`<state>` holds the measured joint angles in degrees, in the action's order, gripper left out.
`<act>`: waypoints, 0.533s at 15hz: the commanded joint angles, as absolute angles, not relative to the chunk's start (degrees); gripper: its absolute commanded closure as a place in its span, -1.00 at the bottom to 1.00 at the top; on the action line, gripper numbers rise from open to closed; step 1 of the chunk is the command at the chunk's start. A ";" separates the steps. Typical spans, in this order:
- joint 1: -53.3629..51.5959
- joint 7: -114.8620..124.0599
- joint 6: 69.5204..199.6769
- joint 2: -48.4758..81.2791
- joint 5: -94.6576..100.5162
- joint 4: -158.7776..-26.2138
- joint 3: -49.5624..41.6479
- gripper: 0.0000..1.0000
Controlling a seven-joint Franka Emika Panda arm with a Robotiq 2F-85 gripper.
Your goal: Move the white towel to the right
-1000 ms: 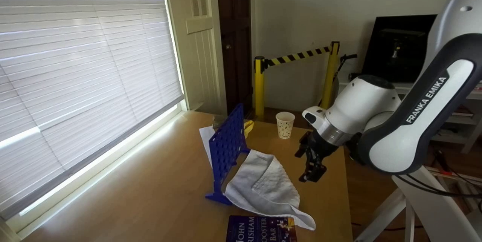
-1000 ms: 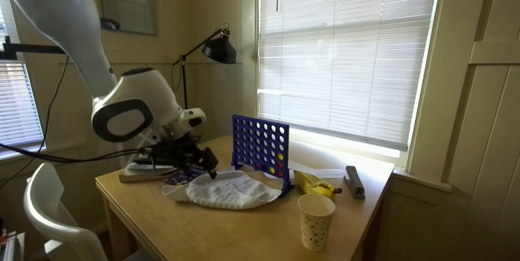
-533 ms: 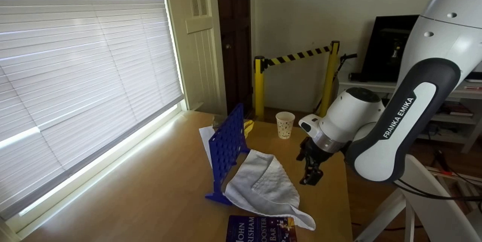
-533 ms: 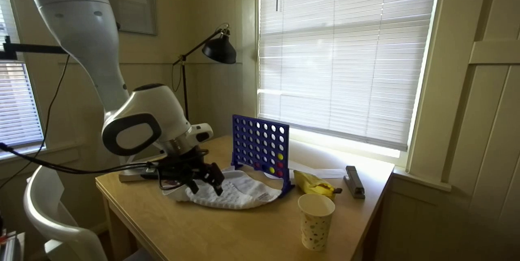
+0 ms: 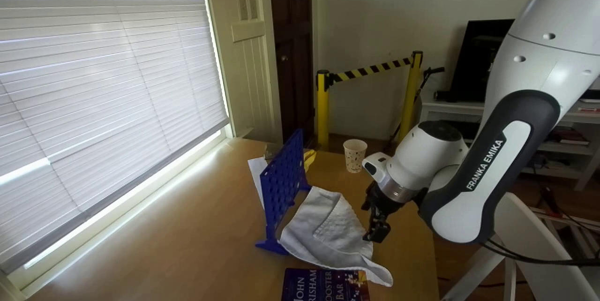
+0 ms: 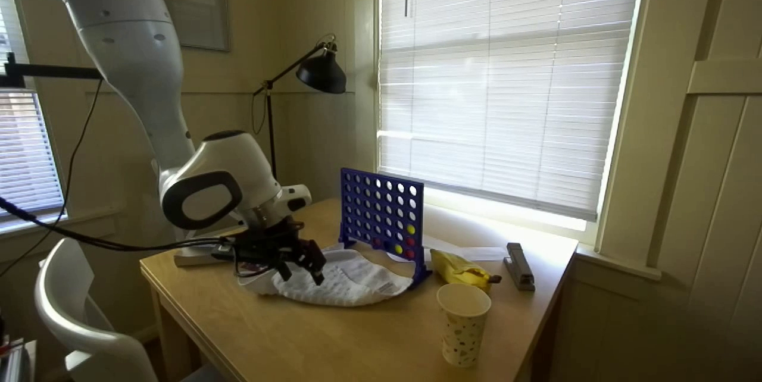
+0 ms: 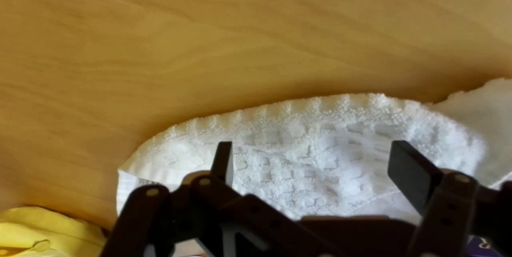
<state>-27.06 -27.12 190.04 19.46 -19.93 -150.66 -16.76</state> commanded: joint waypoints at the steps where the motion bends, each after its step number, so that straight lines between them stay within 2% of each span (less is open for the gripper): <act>1: -30.06 -22.74 188.91 26.89 -22.99 -142.61 -17.34 -1.00; 7: -33.32 -16.78 183.33 34.80 -23.46 -131.97 -20.52 -1.00; 8: -32.07 -9.24 182.58 35.58 -15.27 -131.05 -21.21 -1.00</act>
